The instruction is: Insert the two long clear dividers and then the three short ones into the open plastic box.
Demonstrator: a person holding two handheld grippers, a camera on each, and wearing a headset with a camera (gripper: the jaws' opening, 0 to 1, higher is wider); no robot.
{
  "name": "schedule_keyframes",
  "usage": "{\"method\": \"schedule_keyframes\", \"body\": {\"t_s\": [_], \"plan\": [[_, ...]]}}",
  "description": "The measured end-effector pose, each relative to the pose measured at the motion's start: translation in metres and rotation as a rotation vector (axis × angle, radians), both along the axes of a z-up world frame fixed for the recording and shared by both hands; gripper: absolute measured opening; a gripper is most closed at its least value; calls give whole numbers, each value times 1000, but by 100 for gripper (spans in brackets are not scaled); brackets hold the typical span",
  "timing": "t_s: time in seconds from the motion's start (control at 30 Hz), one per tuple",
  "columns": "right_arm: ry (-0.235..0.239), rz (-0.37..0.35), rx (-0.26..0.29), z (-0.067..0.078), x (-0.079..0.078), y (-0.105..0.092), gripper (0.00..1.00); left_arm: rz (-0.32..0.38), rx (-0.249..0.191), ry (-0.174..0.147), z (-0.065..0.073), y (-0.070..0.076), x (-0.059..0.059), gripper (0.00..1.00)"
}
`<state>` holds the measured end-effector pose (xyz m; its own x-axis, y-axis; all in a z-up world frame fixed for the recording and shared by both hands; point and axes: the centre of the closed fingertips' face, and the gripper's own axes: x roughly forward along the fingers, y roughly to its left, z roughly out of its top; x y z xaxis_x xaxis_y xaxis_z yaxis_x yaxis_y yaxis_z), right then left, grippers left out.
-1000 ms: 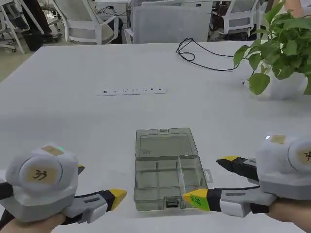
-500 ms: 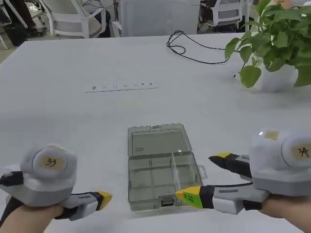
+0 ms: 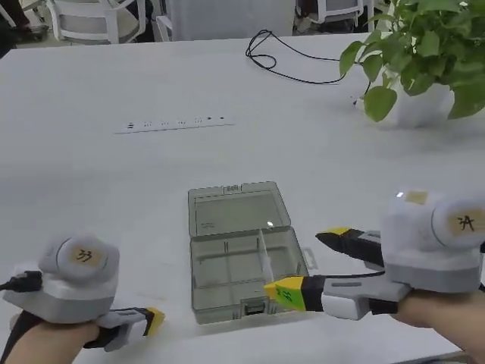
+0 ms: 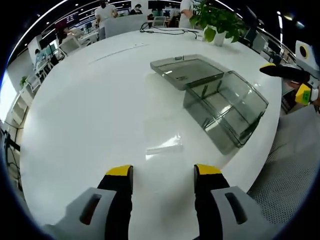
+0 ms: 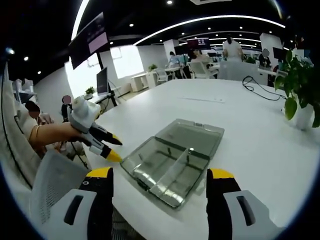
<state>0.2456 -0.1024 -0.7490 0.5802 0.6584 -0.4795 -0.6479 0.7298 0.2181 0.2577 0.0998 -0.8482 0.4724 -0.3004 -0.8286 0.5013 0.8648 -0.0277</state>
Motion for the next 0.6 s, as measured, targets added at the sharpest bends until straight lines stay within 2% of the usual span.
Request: {"method": "schedule_keyframes", "body": {"t_s": [0.2, 0.33, 0.37, 0.6], "plan": [[1, -11, 4, 1, 1, 0, 76, -3, 5, 0, 0, -1, -2, 47], [1, -16, 2, 1, 2, 0, 75, -14, 38, -9, -1, 0, -3, 46], [0, -16, 0, 1, 1, 0, 75, -9, 29, -4, 0, -2, -3, 45], [-1, -2, -18, 0, -2, 0, 74, -7, 42, 18, -1, -3, -2, 44]]}}
